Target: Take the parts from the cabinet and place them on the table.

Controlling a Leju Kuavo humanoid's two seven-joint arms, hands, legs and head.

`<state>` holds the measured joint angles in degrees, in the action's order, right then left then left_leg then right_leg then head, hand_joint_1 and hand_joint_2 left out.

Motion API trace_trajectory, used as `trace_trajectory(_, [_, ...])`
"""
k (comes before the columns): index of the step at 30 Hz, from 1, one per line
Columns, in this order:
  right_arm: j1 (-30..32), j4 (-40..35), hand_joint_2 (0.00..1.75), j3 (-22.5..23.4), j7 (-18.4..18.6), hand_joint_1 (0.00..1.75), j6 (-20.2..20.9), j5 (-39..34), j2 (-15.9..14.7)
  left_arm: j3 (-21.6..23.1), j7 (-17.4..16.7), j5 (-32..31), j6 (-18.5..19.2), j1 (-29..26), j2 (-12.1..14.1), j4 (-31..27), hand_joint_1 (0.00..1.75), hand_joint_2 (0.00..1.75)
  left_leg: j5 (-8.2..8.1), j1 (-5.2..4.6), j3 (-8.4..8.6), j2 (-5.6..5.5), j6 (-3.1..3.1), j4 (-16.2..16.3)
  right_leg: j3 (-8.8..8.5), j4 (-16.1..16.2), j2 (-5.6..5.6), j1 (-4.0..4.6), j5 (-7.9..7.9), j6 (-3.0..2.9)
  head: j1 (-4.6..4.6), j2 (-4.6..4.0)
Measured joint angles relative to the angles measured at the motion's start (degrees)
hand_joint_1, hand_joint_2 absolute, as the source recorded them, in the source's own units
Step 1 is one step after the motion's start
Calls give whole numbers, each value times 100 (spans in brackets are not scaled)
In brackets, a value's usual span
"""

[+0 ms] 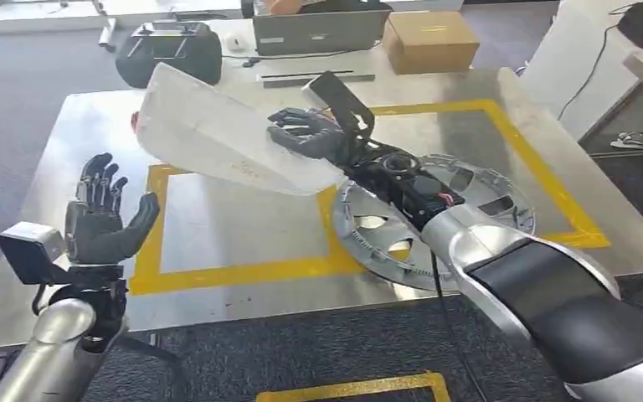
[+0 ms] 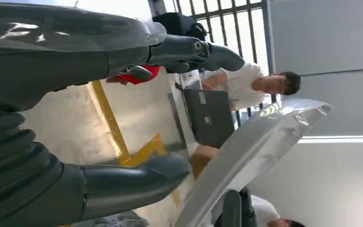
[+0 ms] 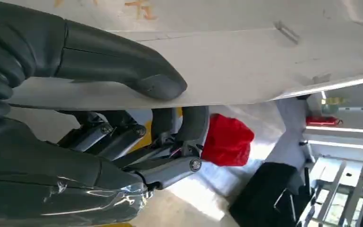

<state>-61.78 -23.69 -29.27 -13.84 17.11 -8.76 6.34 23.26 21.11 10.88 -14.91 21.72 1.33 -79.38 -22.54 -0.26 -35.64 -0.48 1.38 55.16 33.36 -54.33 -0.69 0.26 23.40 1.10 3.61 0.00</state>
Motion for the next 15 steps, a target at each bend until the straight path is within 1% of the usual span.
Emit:
trace_trajectory(3, [3, 17, 175, 0, 0, 175, 2, 0, 2, 0, 0, 0, 0, 6, -2, 0, 0, 175, 3, 2, 19, 2, -11, -21, -3, 1, -2, 4, 5, -9, -46, 0])
trace_trajectory(10, [3, 24, 175, 0, 0, 175, -2, 0, 4, 0, 0, 0, 0, 6, -9, 0, 0, 175, 6, 13, 33, 2, -29, -43, -6, 0, 0, 8, 16, -38, -105, 0])
trace_trajectory(15, [3, 74, 175, -7, 28, 175, -160, 90, 42, 0, 59, 13, 2, 11, -26, 11, 0, 175, 1, 18, 33, 2, -39, -43, -7, 1, 0, 6, 17, -40, -131, 0])
